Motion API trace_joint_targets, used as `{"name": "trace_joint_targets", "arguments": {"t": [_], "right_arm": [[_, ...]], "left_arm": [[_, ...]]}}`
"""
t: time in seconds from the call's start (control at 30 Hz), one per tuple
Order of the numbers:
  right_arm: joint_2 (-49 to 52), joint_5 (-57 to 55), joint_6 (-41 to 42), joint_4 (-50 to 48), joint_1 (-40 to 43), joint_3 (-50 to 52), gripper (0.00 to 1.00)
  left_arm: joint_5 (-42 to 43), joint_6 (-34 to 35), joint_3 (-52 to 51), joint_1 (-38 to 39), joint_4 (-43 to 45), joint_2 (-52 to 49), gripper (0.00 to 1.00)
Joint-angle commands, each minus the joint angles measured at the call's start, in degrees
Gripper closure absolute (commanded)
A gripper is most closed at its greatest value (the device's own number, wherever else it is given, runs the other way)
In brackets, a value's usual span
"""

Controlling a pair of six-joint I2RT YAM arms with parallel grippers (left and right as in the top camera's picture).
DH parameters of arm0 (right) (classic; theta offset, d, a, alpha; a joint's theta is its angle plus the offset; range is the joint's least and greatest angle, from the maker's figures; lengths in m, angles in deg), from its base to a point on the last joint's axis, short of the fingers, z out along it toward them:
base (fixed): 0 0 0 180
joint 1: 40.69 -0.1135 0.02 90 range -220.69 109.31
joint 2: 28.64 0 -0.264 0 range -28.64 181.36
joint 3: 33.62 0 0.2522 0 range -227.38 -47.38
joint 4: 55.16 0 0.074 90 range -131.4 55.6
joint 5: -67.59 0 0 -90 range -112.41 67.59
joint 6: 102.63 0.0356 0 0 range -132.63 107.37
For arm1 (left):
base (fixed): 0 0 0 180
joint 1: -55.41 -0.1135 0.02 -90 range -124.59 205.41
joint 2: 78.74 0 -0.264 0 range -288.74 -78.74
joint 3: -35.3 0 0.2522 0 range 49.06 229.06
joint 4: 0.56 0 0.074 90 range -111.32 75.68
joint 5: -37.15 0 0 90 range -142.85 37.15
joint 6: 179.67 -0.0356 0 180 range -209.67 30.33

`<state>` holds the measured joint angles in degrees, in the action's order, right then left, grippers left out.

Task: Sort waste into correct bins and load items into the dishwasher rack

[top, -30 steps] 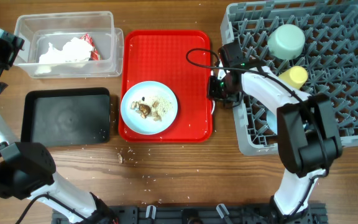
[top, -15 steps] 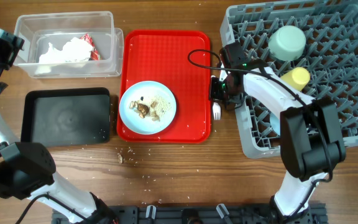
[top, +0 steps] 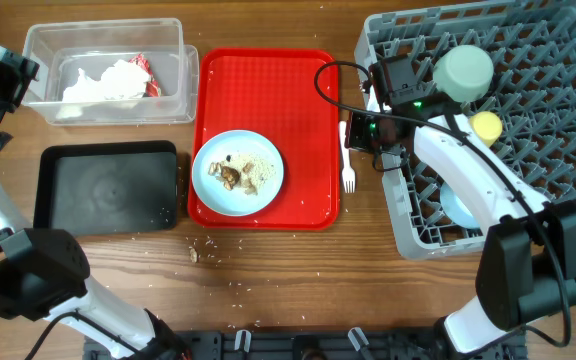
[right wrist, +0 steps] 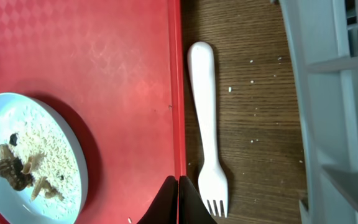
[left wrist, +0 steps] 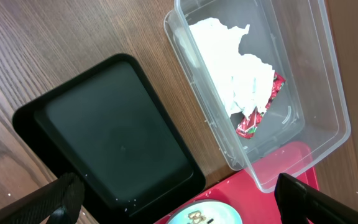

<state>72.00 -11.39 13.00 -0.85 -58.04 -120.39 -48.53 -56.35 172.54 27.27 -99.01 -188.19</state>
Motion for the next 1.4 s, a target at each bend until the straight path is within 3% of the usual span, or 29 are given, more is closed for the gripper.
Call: {"name": "trace_joint_targets", "arguments": {"t": [0.0,0.73,0.97,1.1,1.17,1.27,1.37], "right_arm": [[-1.9,-2.0,-0.2,0.7,0.1,-0.9,0.96],[-2.3,-2.4,-0.1,1.2,0.1,-2.5,0.96],[-7.3,-5.2,-0.2,2.3,0.1,-4.3,0.96],[-7.2,-5.2,-0.3,3.5,0.1,-4.2,0.59],[-7.2,-5.2,-1.7,3.0,0.1,-3.3,0.56],[-5.6,-5.2,-1.6,3.3,-0.6,-1.2,0.59],[-1.4,-5.7,-1.8,2.1,-2.6,-0.3,0.71]], "left_arm": [[-0.6,0.1,0.2,0.0,0.0,0.2,0.0],[-0.6,0.1,0.2,0.0,0.0,0.2,0.0],[-0.6,0.1,0.2,0.0,0.0,0.2,0.0],[-0.6,0.1,0.2,0.0,0.0,0.2,0.0],[-0.6,0.1,0.2,0.0,0.0,0.2,0.0],[-0.6,0.1,0.2,0.0,0.0,0.2,0.0],[-0.6,0.1,0.2,0.0,0.0,0.2,0.0]]}}
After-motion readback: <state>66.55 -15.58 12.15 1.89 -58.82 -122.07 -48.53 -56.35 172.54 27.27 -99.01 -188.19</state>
